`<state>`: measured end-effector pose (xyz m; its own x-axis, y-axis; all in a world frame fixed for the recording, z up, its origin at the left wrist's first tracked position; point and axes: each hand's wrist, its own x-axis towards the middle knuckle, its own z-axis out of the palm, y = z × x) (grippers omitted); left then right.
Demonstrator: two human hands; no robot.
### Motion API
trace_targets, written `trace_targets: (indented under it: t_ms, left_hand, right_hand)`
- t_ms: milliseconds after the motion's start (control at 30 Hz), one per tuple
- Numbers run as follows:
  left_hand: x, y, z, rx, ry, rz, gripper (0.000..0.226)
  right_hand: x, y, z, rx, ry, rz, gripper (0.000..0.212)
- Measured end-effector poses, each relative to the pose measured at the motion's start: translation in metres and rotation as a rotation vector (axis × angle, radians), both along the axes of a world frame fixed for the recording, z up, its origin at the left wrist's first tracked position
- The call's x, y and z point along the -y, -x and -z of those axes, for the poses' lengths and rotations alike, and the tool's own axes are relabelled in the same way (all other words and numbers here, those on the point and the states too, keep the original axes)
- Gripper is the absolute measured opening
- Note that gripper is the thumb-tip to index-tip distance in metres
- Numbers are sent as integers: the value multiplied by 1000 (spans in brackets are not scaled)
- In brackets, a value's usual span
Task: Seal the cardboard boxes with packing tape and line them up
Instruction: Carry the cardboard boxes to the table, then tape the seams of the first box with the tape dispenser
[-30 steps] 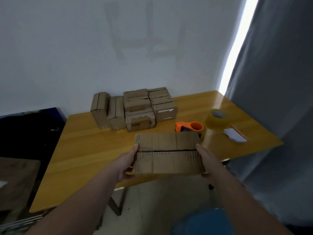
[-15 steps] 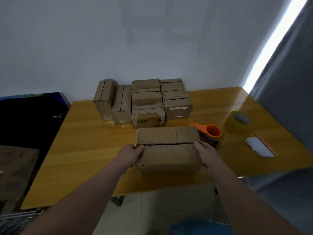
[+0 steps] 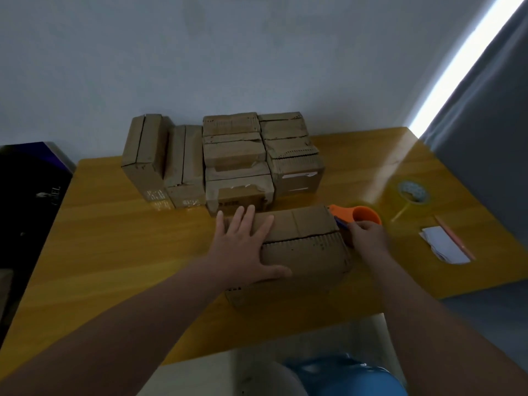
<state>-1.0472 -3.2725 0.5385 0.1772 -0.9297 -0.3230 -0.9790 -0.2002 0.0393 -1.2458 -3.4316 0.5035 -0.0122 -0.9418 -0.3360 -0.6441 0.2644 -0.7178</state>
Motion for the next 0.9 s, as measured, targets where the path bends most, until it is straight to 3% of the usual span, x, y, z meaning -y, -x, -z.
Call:
trace_targets:
  t_ms: [133, 267, 433, 533, 667, 800, 900]
  left_hand:
    - [11, -2, 4, -4, -71, 63, 126]
    - [20, -6, 4, -21, -107, 102, 126]
    - [24, -5, 4, -3, -74, 138, 118]
    - [25, -5, 5, 7, -42, 151, 118]
    - [23, 1, 6, 35, -34, 161, 118]
    - [16, 8, 5, 57, -50, 114, 117]
    - [11, 9, 4, 50, -69, 80, 121]
  right_hand:
    - [16, 3, 11, -250, 11, -174, 36]
    - [29, -4, 27, -560, 43, -379, 44]
    - [38, -2, 39, -776, 70, -435, 33]
    - [40, 6, 44, -740, 85, -365, 32]
    - [42, 19, 47, -850, 79, -464, 23]
    - [40, 28, 43, -758, 57, -558, 10]
    - [45, 25, 37, -710, 217, -583, 20]
